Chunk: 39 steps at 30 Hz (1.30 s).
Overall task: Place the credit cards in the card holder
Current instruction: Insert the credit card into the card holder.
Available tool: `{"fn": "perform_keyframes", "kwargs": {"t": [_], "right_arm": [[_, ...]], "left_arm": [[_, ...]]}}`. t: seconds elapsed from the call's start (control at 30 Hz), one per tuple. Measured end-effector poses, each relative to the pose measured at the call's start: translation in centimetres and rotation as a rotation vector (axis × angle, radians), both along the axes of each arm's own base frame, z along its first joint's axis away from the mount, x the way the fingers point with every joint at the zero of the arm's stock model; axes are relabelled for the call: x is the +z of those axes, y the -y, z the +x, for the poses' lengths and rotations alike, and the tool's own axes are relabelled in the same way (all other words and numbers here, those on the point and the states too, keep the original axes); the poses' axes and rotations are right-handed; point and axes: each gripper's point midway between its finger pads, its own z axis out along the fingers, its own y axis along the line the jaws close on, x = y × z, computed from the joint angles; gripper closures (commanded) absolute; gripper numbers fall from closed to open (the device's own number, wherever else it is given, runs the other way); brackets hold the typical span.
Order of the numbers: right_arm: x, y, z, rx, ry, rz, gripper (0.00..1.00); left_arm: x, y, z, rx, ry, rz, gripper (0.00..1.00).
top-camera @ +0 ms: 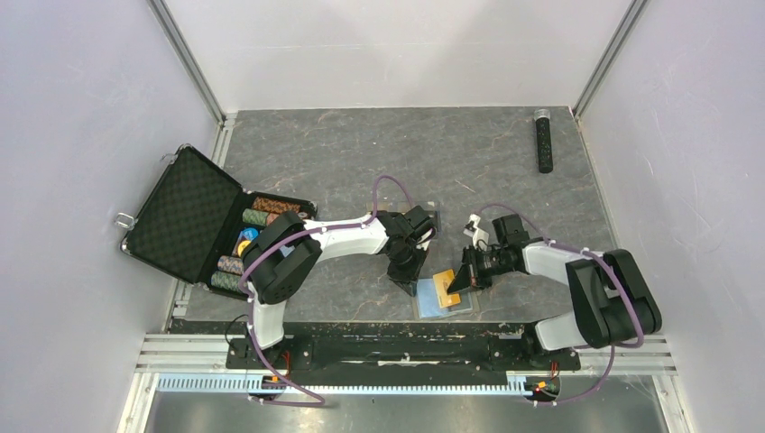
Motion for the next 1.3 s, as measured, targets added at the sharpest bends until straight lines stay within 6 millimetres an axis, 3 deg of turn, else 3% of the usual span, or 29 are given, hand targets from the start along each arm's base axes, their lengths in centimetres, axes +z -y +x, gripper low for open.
{"fn": "perform_keyframes", "kwargs": {"t": [0.3, 1.3], "right_arm": [[0.1, 2.1, 1.4, -0.109, 0.063, -0.055, 1.0], [0.1, 1.3, 0.6, -0.142, -0.019, 0.047, 1.0]], "left_arm": [[0.0, 0.0, 0.0, -0.001, -0.004, 0.002, 0.93], [-0.1, 0.0, -0.1, -0.001, -0.008, 0.005, 0.94]]}}
